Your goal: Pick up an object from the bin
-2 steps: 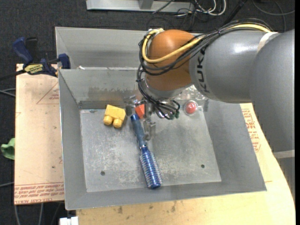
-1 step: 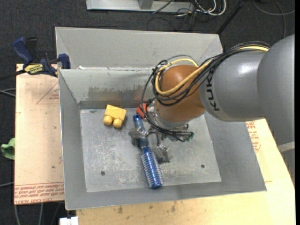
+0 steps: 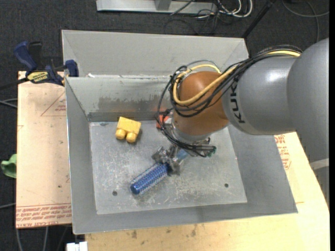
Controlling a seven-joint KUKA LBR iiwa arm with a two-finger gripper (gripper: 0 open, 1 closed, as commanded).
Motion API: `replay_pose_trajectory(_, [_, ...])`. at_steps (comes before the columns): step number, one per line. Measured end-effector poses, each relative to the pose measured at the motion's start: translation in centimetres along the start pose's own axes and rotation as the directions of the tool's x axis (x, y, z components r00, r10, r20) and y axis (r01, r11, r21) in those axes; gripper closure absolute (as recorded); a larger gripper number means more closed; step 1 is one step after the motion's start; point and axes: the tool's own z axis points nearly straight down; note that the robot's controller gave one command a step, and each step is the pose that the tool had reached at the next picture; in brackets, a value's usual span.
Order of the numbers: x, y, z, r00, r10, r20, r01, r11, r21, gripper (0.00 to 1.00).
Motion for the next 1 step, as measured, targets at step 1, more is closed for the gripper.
replay_pose_trajectory(1, [-7.06,1.69,-21.94,1.000,-0.018,0.009,0.018,1.000,0.006,1.00])
